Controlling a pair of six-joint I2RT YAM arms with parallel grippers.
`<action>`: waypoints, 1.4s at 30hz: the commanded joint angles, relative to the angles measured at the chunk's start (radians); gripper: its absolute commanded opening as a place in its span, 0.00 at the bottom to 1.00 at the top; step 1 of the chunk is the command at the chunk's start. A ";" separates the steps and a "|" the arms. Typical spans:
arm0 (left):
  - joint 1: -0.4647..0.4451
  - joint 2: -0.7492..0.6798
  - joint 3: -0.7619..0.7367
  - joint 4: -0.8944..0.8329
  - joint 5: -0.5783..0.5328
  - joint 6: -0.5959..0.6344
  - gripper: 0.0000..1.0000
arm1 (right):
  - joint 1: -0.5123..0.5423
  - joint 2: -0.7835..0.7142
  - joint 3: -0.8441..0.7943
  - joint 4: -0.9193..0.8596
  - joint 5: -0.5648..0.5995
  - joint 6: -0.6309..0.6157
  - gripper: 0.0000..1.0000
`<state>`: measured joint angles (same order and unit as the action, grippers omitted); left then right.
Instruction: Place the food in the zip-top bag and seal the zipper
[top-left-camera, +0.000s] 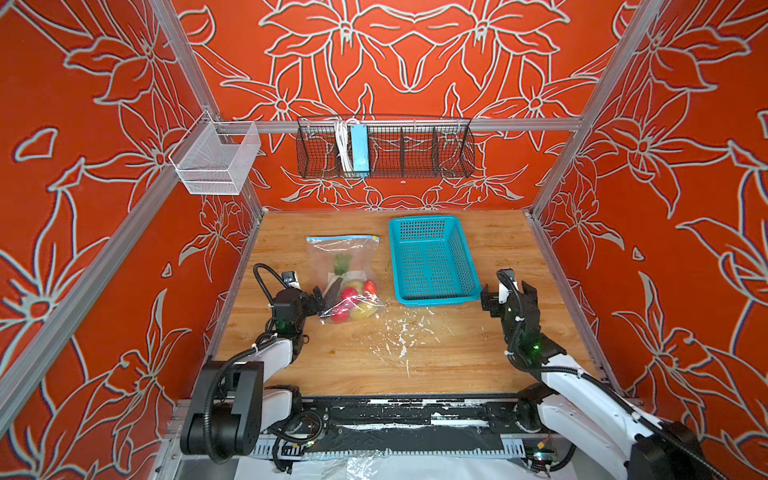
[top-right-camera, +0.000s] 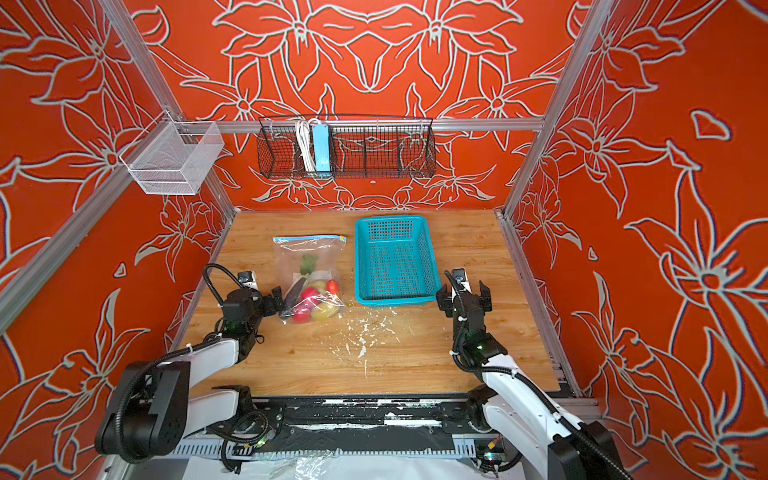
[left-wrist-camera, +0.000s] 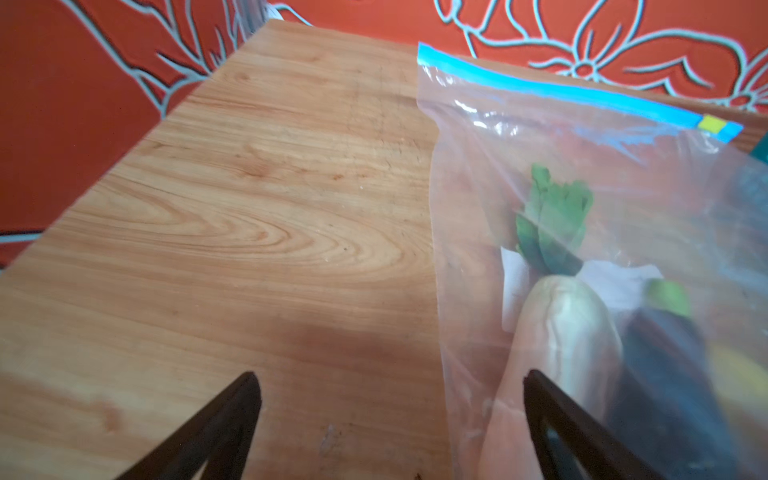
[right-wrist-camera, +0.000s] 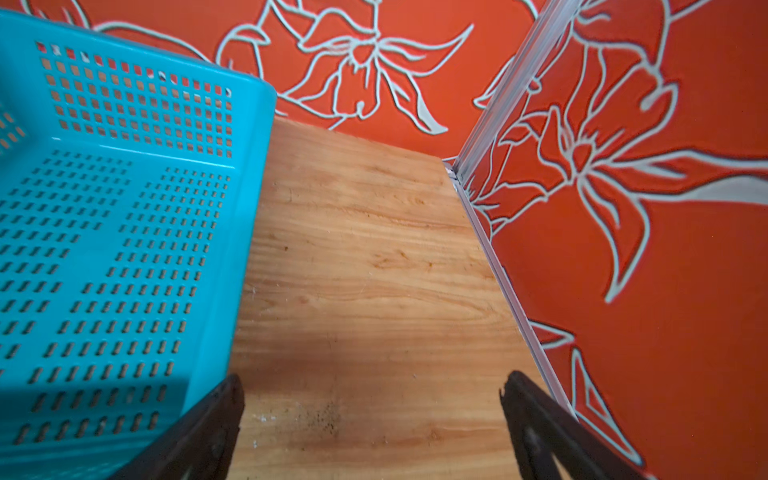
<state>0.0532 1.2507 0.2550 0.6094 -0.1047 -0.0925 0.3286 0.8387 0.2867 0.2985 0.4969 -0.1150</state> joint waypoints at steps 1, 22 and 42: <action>-0.002 0.017 -0.002 0.093 0.065 0.046 0.97 | -0.012 -0.021 -0.022 0.039 0.028 0.032 0.98; 0.002 0.099 0.130 -0.062 0.140 0.077 0.97 | -0.205 0.288 -0.004 0.263 -0.057 0.197 0.99; 0.002 0.099 0.130 -0.062 0.140 0.077 0.97 | -0.272 0.567 0.026 0.504 -0.290 0.134 0.98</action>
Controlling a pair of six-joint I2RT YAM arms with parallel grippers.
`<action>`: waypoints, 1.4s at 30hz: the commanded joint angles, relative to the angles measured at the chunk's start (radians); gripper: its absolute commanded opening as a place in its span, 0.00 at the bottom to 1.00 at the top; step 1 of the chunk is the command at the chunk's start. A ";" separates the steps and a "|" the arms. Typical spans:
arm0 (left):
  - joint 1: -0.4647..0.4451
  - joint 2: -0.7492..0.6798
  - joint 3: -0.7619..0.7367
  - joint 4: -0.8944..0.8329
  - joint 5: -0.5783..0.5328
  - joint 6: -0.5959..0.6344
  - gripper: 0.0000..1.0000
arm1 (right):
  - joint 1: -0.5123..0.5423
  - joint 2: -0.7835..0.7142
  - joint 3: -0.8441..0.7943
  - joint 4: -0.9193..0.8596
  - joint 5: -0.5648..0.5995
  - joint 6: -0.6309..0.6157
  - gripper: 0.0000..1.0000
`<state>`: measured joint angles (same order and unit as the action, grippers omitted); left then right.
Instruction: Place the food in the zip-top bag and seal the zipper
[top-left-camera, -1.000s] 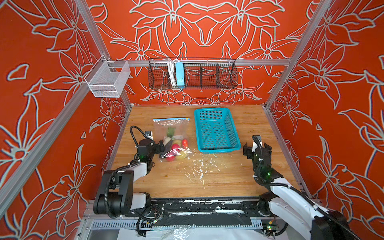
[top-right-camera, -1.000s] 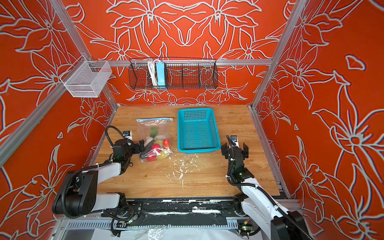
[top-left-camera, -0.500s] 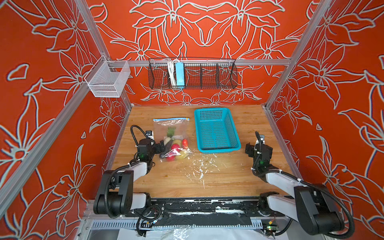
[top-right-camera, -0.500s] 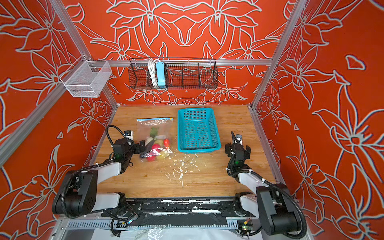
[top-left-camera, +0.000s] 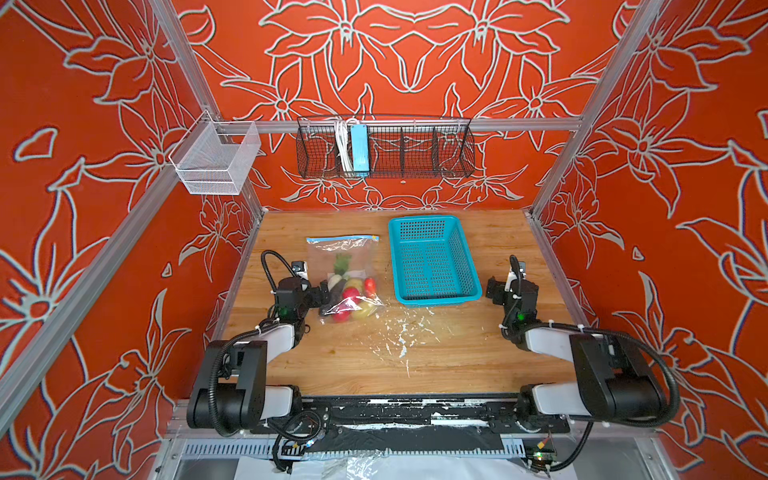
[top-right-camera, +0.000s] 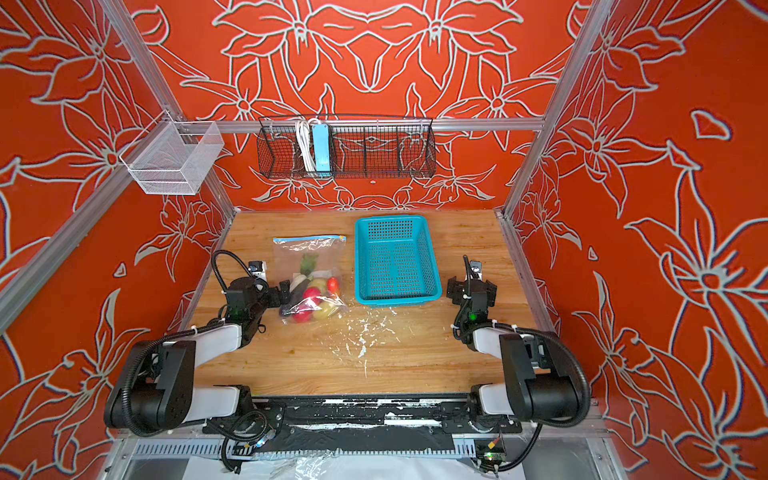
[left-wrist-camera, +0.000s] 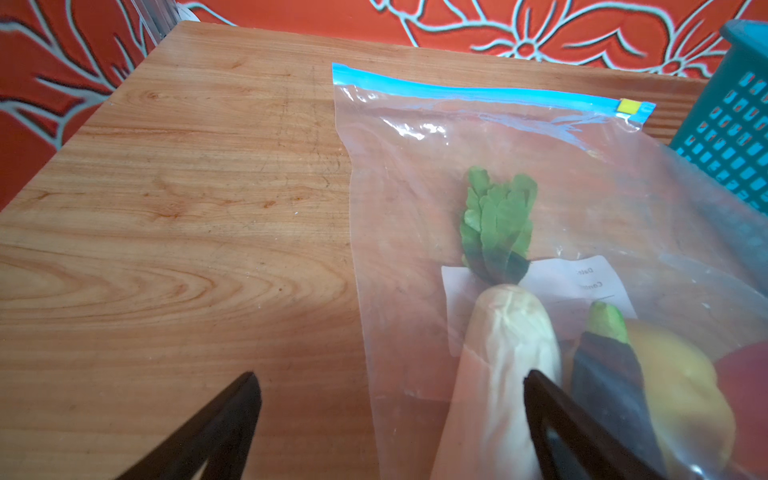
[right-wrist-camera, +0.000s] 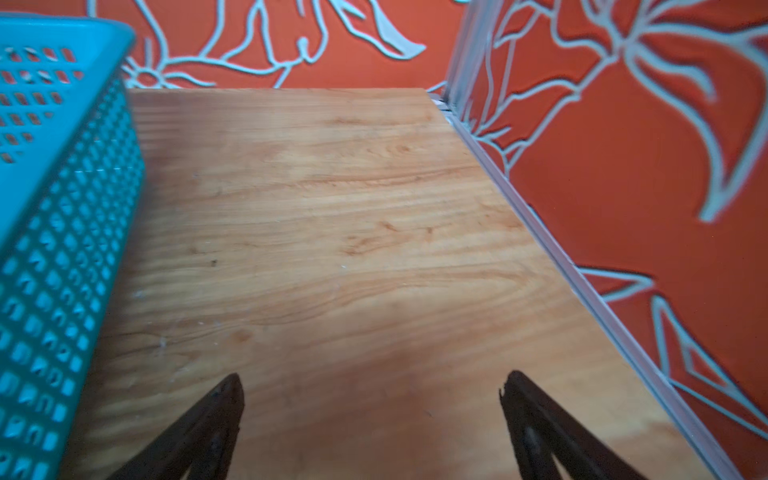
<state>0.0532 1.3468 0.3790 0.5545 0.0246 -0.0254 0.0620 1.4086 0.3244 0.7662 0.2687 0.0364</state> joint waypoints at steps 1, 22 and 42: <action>0.002 0.003 0.006 -0.007 0.010 0.010 0.98 | -0.005 -0.001 -0.013 0.048 -0.064 -0.019 0.99; 0.002 0.003 0.007 -0.007 0.011 0.010 0.98 | -0.007 0.001 -0.010 0.044 -0.065 -0.023 0.98; 0.001 0.009 0.013 -0.011 0.007 0.008 0.97 | -0.008 0.001 -0.010 0.044 -0.065 -0.022 0.98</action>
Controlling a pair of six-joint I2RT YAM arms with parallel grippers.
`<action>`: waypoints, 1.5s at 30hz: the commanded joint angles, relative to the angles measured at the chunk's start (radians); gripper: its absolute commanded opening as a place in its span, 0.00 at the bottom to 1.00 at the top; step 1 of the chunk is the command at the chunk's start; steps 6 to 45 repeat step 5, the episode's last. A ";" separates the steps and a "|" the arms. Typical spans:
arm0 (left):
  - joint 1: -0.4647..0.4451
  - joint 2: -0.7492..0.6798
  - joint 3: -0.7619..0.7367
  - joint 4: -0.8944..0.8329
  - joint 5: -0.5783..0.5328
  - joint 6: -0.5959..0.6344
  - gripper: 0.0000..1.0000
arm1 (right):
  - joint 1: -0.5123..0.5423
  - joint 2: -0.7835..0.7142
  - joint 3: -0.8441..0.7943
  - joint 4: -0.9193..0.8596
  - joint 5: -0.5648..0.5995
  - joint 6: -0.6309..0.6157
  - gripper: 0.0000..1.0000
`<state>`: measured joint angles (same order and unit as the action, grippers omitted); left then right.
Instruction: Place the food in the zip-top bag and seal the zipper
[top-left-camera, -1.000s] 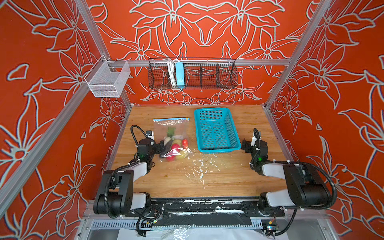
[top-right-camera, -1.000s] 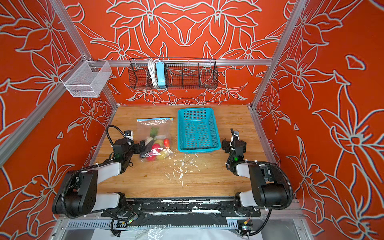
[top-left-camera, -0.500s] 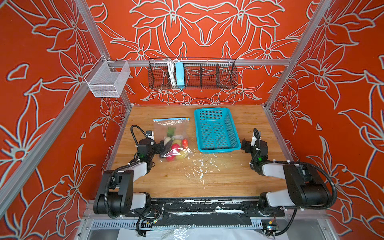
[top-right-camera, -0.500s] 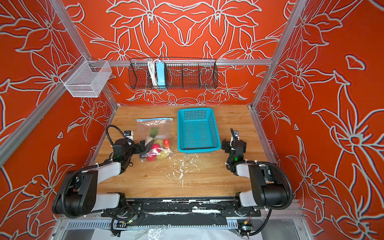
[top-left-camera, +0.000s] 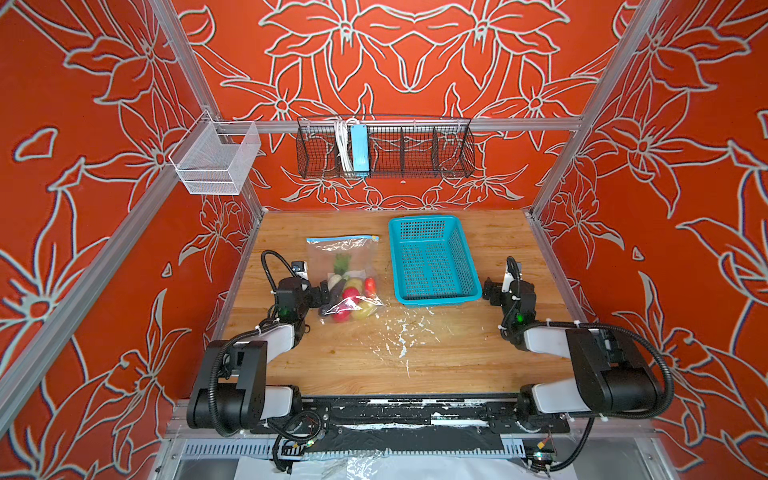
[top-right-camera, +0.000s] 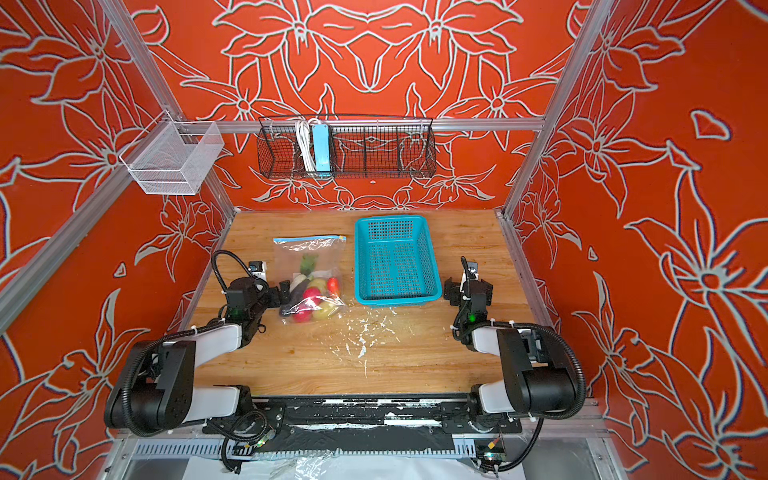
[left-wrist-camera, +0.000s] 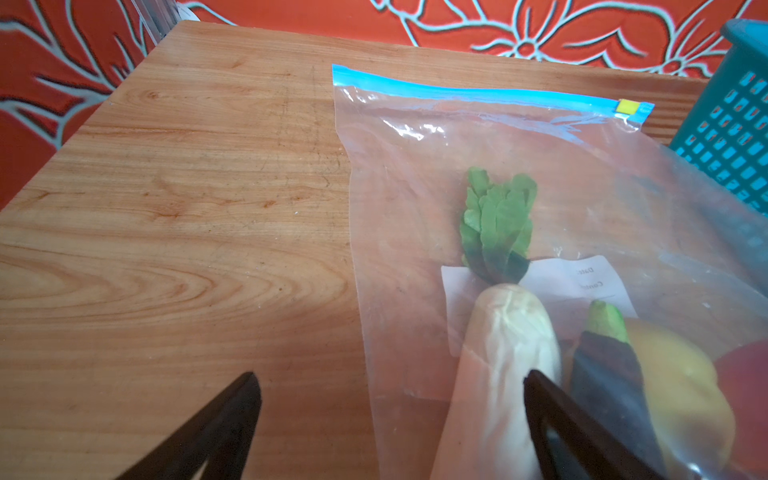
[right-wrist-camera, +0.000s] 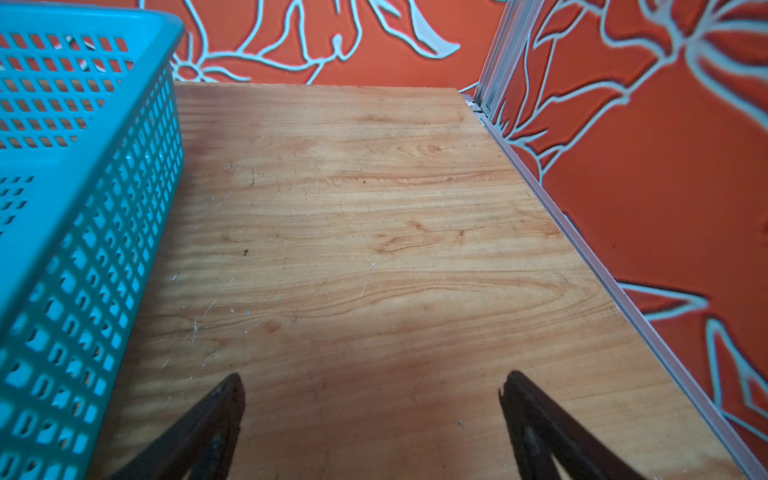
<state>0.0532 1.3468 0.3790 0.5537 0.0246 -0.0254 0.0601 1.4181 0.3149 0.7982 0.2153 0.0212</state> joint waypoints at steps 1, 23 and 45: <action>0.002 0.009 0.011 -0.011 0.009 0.008 0.97 | -0.005 -0.008 0.000 0.012 -0.011 -0.007 0.98; 0.002 0.003 0.008 -0.009 0.011 0.010 0.98 | -0.006 -0.008 0.000 0.012 -0.011 -0.007 0.98; 0.002 0.003 0.008 -0.009 0.011 0.010 0.98 | -0.006 -0.008 0.000 0.012 -0.011 -0.007 0.98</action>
